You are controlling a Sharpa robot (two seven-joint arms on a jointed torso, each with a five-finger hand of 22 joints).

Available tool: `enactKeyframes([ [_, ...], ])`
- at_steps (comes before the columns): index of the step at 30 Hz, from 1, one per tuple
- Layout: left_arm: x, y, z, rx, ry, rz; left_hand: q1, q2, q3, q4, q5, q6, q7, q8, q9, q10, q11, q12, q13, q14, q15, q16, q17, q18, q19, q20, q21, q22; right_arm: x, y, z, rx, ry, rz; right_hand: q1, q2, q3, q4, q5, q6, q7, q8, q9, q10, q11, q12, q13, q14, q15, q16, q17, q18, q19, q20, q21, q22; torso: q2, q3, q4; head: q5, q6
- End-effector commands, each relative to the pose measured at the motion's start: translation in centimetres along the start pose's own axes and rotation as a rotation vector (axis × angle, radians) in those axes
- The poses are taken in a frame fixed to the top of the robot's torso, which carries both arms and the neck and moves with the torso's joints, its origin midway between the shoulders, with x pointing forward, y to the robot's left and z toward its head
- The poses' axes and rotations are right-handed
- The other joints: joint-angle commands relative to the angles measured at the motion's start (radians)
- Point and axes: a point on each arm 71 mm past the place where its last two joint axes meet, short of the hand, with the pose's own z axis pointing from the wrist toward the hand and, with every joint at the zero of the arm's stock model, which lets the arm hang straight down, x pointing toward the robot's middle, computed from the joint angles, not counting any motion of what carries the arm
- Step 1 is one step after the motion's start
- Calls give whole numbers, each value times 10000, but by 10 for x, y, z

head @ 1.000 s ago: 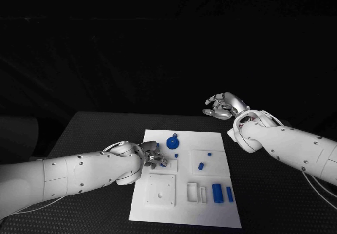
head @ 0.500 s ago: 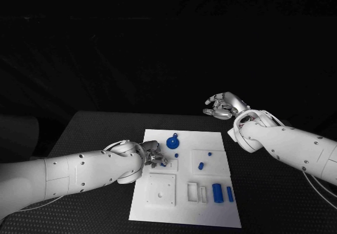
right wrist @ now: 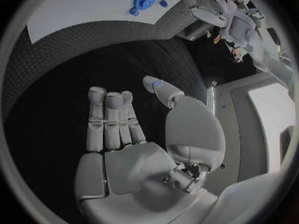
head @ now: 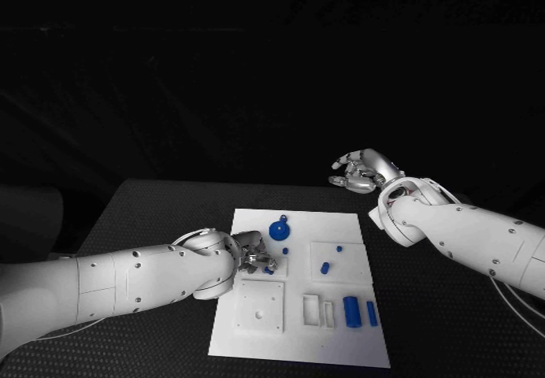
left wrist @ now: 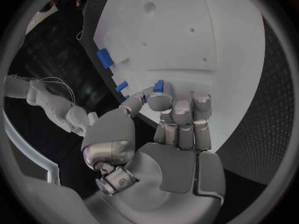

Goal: Assemble the parts on the task board

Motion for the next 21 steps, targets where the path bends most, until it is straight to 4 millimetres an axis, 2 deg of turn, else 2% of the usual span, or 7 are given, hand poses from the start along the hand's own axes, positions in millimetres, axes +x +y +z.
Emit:
enactKeyframes([
  [1,6,1,0,-14,494,174,41,96,168,100,28,2093,-1483,1125,555,-431,-472,54,15,295,-198,41,-16,166,51,-1116,43,174,1,1,0,-25,121,-23,9,117,-58,-25,28,-9,58,30,15,-43,-7,48,-10,-76,0,66,-11,530,0,37,-54,100,-1,-1,7,2,-3],
  [13,3,5,0,-121,295,232,-46,218,253,86,115,2090,-1521,1311,666,-464,-470,338,32,333,-145,102,-76,187,73,-1109,83,173,1,1,0,-29,125,-25,-1,128,-65,-24,232,-12,60,33,19,-54,-5,81,-55,-83,2,81,-34,530,8,40,-69,117,-2,-8,11,14,16],
  [21,1,7,-4,-45,-6,81,-10,102,317,120,-21,2008,-1514,1357,705,-536,-487,412,-24,317,-146,92,-135,213,89,-1113,94,164,0,0,0,-23,113,-33,-7,130,-69,-22,268,-13,60,34,20,-55,-5,90,-67,-84,2,86,-39,530,10,41,-73,122,-1,-16,11,4,32],
])
